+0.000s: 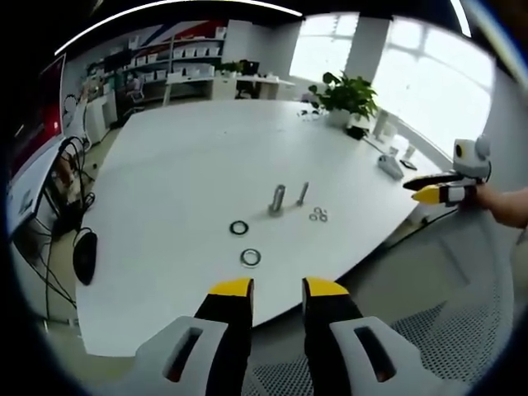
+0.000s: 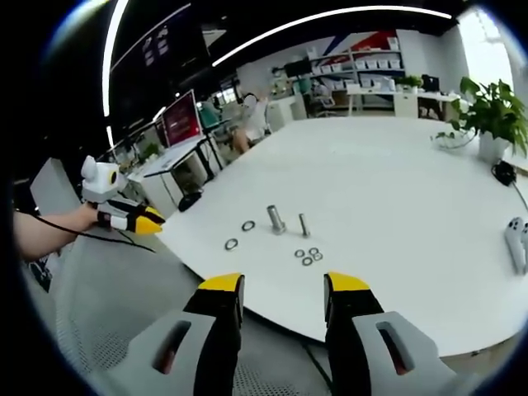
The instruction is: Place the washer onto the threaded stud by aligning its center hole with the stud, sliding it down to the base, and recovering from edge contact or off-axis alignment until the washer reaches the visible bottom stop.
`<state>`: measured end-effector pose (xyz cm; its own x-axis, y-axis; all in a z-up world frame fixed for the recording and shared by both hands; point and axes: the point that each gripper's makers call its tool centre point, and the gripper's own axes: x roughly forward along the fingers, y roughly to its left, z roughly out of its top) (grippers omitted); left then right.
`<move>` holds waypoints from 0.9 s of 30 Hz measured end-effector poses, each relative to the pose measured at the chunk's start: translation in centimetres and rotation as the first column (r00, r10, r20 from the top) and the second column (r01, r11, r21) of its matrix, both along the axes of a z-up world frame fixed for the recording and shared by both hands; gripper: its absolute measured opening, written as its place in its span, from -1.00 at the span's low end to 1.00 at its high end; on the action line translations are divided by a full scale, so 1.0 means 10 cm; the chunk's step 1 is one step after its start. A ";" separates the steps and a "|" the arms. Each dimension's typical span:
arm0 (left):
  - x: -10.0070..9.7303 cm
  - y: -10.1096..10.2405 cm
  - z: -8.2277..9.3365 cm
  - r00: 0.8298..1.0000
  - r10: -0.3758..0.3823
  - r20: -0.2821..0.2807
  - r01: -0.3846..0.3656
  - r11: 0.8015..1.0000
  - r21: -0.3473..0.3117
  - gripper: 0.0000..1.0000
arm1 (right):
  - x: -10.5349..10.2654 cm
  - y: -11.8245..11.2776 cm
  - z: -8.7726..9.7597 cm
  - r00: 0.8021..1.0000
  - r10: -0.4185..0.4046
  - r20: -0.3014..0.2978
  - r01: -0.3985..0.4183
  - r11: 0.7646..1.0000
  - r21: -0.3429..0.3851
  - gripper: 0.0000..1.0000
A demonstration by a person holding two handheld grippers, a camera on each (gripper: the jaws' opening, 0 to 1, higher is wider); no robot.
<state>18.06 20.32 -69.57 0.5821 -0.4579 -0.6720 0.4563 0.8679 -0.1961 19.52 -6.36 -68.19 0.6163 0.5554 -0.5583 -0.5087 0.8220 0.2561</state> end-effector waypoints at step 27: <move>-0.02 0.10 -0.09 0.998 0.044 -0.045 -0.042 0.998 0.040 -0.59 | 0.03 0.00 0.07 1.000 -0.017 0.022 0.016 0.999 0.036 -0.19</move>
<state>17.88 21.32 -70.50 0.5693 -0.4059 -0.7150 0.4096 0.8940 -0.1815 19.79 -6.36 -67.52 0.6376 0.5641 -0.5247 -0.5007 0.8210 0.2742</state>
